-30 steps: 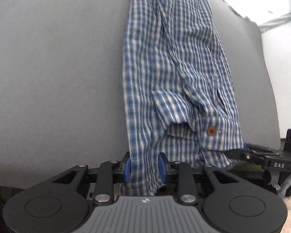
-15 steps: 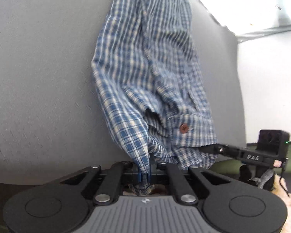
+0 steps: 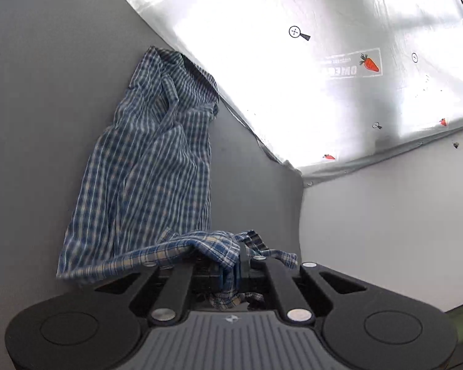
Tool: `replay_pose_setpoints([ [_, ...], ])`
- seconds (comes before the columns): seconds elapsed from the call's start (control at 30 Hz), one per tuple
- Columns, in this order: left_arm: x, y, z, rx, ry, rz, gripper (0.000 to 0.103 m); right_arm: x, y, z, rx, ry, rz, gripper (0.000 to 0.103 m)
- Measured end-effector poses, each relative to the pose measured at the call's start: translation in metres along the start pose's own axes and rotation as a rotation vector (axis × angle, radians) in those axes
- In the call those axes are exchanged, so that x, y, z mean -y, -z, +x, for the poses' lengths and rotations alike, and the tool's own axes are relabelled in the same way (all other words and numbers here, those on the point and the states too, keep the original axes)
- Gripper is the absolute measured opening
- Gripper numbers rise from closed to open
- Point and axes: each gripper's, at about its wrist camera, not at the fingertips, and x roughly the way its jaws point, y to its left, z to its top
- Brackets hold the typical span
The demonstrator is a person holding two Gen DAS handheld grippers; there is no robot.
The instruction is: Fold clothes
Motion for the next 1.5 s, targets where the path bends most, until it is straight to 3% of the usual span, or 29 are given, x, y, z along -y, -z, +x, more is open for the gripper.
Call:
replay_pose_setpoints([
  [0.07, 0.000, -0.025, 0.025, 0.036, -0.066, -0.012, 0.011, 0.005, -0.034, 0.024, 0.016, 0.031, 0.055, 0.015],
  [0.1, -0.001, -0.038, 0.035, 0.046, -0.088, -0.031, 0.020, 0.007, -0.049, 0.034, 0.025, 0.042, 0.081, 0.025],
  [0.13, -0.004, -0.052, 0.044, 0.040, -0.095, -0.063, 0.026, 0.009, -0.063, 0.041, 0.042, 0.046, 0.103, 0.045],
  [0.17, -0.006, -0.066, 0.053, 0.035, -0.099, -0.093, 0.035, 0.010, -0.080, 0.046, 0.072, 0.043, 0.129, 0.056],
  [0.23, -0.002, -0.086, 0.057, 0.062, -0.074, -0.084, 0.043, 0.010, -0.106, 0.049, 0.121, 0.024, 0.166, 0.058],
  [0.3, 0.010, -0.101, 0.050, 0.103, -0.063, -0.016, 0.059, 0.009, -0.124, 0.044, 0.184, 0.012, 0.179, 0.058],
  [0.37, 0.019, -0.112, 0.040, 0.154, -0.084, 0.067, 0.069, 0.004, -0.132, 0.037, 0.229, 0.045, 0.142, 0.059],
  [0.43, 0.018, -0.114, 0.035, 0.184, -0.140, 0.132, 0.076, -0.002, -0.134, 0.031, 0.251, 0.117, 0.061, 0.060],
  [0.5, 0.007, -0.109, 0.037, 0.179, -0.244, 0.176, 0.077, -0.009, -0.123, 0.035, 0.226, 0.219, -0.071, 0.062],
  [0.57, -0.016, -0.103, 0.051, 0.110, -0.360, 0.177, 0.077, -0.011, -0.107, 0.045, 0.163, 0.311, -0.189, 0.065],
  [0.67, -0.050, -0.092, 0.077, -0.027, -0.437, 0.125, 0.074, -0.001, -0.088, 0.070, 0.045, 0.343, -0.213, 0.066],
  [0.7, -0.058, -0.088, 0.083, -0.054, -0.448, 0.116, 0.060, 0.004, -0.084, 0.077, 0.012, 0.334, -0.205, 0.066],
  [0.73, -0.062, -0.085, 0.088, -0.064, -0.462, 0.107, 0.047, 0.007, -0.081, 0.083, -0.008, 0.334, -0.199, 0.058],
  [0.77, -0.064, -0.082, 0.092, -0.070, -0.472, 0.101, 0.012, 0.008, -0.078, 0.088, -0.023, 0.355, -0.211, 0.029],
  [0.8, -0.061, -0.081, 0.091, -0.049, -0.453, 0.110, 0.001, 0.006, -0.077, 0.091, -0.035, 0.377, -0.241, 0.011],
  [0.83, -0.056, -0.081, 0.090, -0.026, -0.429, 0.121, 0.000, -0.001, -0.076, 0.088, -0.027, 0.368, -0.291, 0.002],
  [0.9, -0.041, -0.085, 0.081, 0.043, -0.362, 0.160, 0.000, -0.019, -0.074, 0.076, 0.008, 0.321, -0.403, 0.002],
  [0.97, -0.027, -0.092, 0.075, 0.101, -0.322, 0.187, 0.000, -0.031, -0.080, 0.061, 0.053, 0.272, -0.431, 0.002],
  [1.07, -0.022, -0.102, 0.080, 0.141, -0.333, 0.218, 0.001, -0.022, -0.095, 0.062, 0.108, 0.356, -0.415, 0.002],
  [1.1, -0.029, -0.105, 0.090, 0.115, -0.357, 0.210, 0.002, -0.010, -0.100, 0.067, 0.110, 0.399, -0.375, 0.003],
  [1.2, -0.041, -0.104, 0.113, 0.038, -0.474, 0.228, 0.012, 0.020, -0.105, 0.084, 0.055, 0.500, -0.263, 0.018],
  [1.23, -0.043, -0.103, 0.119, 0.018, -0.517, 0.241, 0.014, 0.023, -0.103, 0.086, 0.048, 0.535, -0.255, 0.035],
  [1.27, -0.040, -0.098, 0.113, 0.039, -0.537, 0.261, 0.025, 0.021, -0.099, 0.084, 0.059, 0.562, -0.266, 0.048],
  [1.37, -0.031, -0.088, 0.092, 0.078, -0.560, 0.289, 0.056, 0.006, -0.081, 0.071, 0.116, 0.622, -0.348, 0.075],
  [1.5, -0.025, -0.073, 0.065, 0.095, -0.580, 0.267, 0.064, -0.018, -0.042, 0.068, 0.128, 0.827, -0.612, 0.084],
])
